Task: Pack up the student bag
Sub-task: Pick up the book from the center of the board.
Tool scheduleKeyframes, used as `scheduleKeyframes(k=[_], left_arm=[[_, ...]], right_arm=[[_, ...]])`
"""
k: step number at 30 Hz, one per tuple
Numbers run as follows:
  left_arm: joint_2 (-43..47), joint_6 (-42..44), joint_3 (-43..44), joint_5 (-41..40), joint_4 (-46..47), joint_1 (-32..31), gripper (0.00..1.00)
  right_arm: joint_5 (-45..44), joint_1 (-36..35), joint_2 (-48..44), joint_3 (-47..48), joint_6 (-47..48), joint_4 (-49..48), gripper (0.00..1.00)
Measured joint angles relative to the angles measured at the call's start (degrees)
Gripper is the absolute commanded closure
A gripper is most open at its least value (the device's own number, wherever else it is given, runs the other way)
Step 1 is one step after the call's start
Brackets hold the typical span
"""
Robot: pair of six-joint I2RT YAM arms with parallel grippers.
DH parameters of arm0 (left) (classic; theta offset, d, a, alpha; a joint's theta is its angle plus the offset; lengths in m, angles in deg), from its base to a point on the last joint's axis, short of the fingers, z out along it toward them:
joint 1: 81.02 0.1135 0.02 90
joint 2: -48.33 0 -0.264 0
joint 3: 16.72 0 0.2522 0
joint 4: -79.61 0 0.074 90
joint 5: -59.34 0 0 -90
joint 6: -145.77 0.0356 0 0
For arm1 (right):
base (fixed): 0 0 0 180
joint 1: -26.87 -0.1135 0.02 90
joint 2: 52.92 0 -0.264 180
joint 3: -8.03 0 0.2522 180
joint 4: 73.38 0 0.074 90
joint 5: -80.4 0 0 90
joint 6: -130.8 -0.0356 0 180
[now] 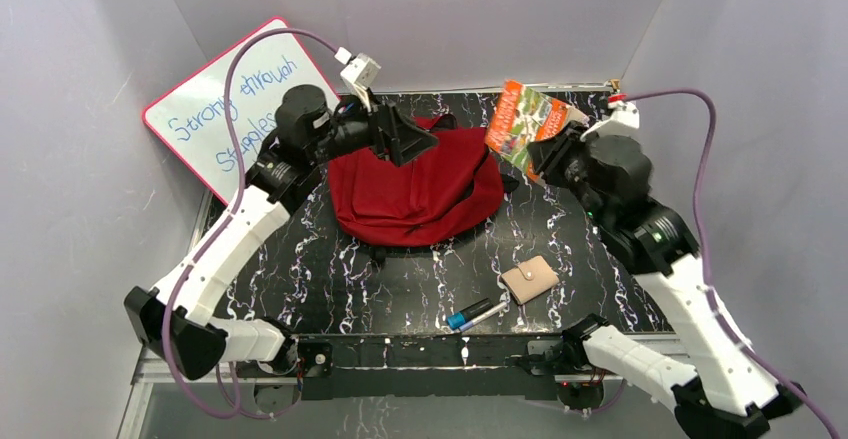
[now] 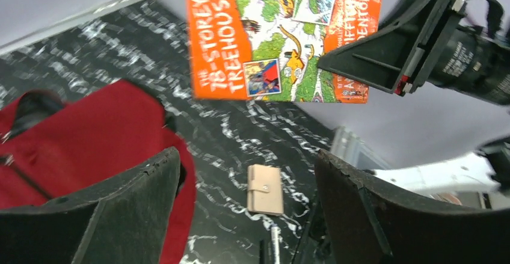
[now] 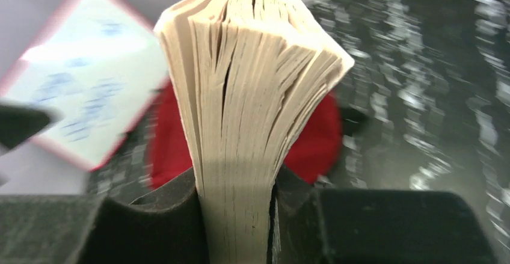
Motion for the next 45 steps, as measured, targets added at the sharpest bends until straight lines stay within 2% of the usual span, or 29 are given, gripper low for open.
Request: scheduleKeyframes(k=[3, 7, 11, 14, 21, 27, 30, 34, 37, 42, 45], left_arm=[[-3.4, 1.9, 3.0, -6.4, -6.1, -0.1, 0.2], [-8.0, 2.5, 3.8, -13.1, -10.3, -0.3, 0.2], [-15.7, 3.3, 7.3, -21.8, -13.9, -2.3, 0.2], [-22.6, 4.8, 13.4, -28.4, -17.2, -5.9, 0.21], [-41.2, 8.7, 35.9, -39.4, -24.0, -13.5, 0.22], [-53.7, 12.2, 52.4, -46.8, -32.0, -16.3, 0.22], [-57.0, 13.4, 55.7, -50.2, -34.6, -16.8, 0.22], [-60.2, 14.8, 57.2, -53.6, -36.7, -17.4, 0.23], [-62.8, 16.1, 59.2, -55.8, -37.0, -18.0, 0.33], [-65.1, 18.3, 60.0, -59.3, -37.7, -19.8, 0.74], [-65.2, 19.5, 60.0, -60.7, -38.2, -20.4, 0.94]], right_arm=[[-13.6, 0.7, 5.2, 1.1, -1.1, 8.0, 1.0], [-25.2, 0.6, 9.0, 1.1, -1.1, 16.6, 1.0], [-33.0, 0.7, 10.2, 2.1, -0.5, 20.0, 1.0], [-35.1, 1.2, 11.3, 3.5, -0.4, 21.1, 1.0], [-30.4, 6.5, 11.6, 3.3, 0.7, 22.8, 1.0], [-17.4, 19.0, 13.4, 1.1, 3.6, 21.1, 1.0], [-12.3, 23.4, 13.7, -0.8, 4.6, 20.6, 1.0], [-8.8, 24.2, 13.3, -1.7, 5.4, 20.6, 1.0], [-7.0, 24.2, 12.1, -2.4, 5.6, 20.0, 1.0], [-3.9, 24.2, 10.0, -3.3, 5.8, 19.3, 1.0], [-0.8, 24.2, 8.9, -4.1, 5.8, 18.8, 1.0]])
